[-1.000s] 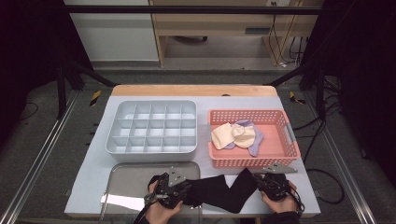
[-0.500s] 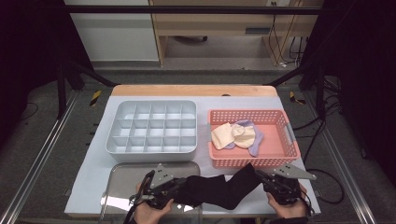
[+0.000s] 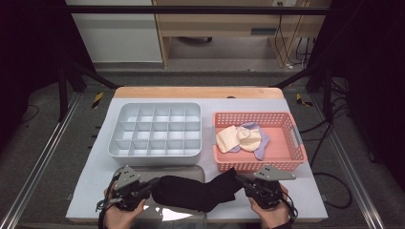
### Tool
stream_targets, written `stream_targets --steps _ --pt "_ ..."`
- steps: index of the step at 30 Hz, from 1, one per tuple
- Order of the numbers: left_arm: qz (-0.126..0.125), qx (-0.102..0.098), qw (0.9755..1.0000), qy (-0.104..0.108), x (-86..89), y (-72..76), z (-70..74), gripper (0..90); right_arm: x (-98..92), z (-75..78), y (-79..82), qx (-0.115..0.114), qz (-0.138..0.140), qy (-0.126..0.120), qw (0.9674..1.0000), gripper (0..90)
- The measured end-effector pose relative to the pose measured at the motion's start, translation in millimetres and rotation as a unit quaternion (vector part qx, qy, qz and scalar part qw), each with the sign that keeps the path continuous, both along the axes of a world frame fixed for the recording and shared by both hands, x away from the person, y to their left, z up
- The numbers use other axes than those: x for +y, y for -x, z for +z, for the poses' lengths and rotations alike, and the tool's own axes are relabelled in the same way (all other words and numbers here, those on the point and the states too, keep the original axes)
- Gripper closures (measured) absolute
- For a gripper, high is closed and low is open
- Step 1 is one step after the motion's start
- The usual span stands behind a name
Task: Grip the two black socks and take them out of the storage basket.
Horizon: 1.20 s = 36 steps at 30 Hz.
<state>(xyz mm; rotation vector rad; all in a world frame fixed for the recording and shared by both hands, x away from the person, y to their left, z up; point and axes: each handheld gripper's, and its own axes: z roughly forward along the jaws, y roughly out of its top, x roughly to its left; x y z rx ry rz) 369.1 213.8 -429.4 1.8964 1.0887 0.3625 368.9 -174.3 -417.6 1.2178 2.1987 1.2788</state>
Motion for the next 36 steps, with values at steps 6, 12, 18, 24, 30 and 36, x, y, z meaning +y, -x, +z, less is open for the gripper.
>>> stream_targets --steps 6,12,18,24,30,36 --pt "0.017 0.005 0.9998 0.004 15.0 -6.2 -6.2 87.9 15.0 -6.6 -3.3 0.006 0.012 0.004 0.9999 86.2" --pt "0.019 0.014 0.9997 0.0 15.9 -10.1 -13.3 87.8 20.2 -16.1 -6.4 0.017 0.013 0.01 0.9997 86.1" --pt "0.013 0.019 0.9997 -0.009 11.3 -9.2 -17.6 87.8 19.3 -23.5 -8.4 0.024 0.008 0.013 0.9996 86.0" --pt "0.011 0.021 0.9996 -0.016 9.9 -7.5 -20.1 87.8 19.5 -31.4 -10.3 0.033 0.005 0.018 0.9993 85.6" --pt "0.009 0.028 0.9995 -0.012 10.4 -3.5 -19.7 87.8 22.5 -32.7 -9.1 0.04 0.01 0.02 0.9989 85.6" --pt "0.005 0.031 0.9992 -0.026 4.5 0.6 -24.2 87.8 21.7 -36.4 -9.6 0.047 0.009 0.023 0.9986 85.6"
